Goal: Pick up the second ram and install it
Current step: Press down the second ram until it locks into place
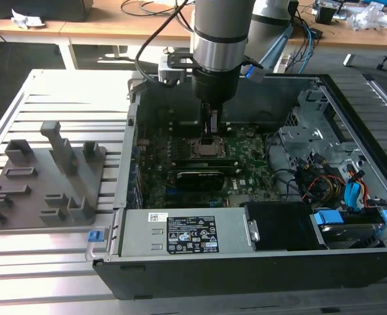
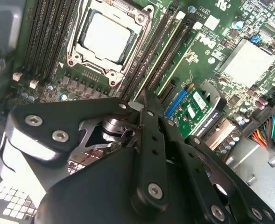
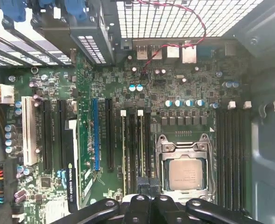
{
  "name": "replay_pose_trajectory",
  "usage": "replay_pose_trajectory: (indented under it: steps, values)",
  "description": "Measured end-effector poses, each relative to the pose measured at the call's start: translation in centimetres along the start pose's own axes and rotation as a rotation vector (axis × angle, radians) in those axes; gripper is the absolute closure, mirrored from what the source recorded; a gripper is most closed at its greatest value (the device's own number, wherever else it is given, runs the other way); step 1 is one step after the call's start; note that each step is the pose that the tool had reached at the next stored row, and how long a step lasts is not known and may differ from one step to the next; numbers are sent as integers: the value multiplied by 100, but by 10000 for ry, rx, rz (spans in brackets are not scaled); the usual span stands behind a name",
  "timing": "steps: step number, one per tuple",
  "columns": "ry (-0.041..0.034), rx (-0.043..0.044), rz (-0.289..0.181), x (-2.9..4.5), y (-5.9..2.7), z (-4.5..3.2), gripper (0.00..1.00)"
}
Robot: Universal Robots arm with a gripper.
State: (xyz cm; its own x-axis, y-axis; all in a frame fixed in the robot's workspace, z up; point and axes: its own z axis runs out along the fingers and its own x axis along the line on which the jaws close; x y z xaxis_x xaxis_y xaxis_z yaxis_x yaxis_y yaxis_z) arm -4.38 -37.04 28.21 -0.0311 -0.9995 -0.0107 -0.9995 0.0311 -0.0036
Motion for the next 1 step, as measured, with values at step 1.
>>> replay_pose_trajectory:
  steps: [1]
  values:
    - [0, 0, -1, 0, 0, 0, 89]
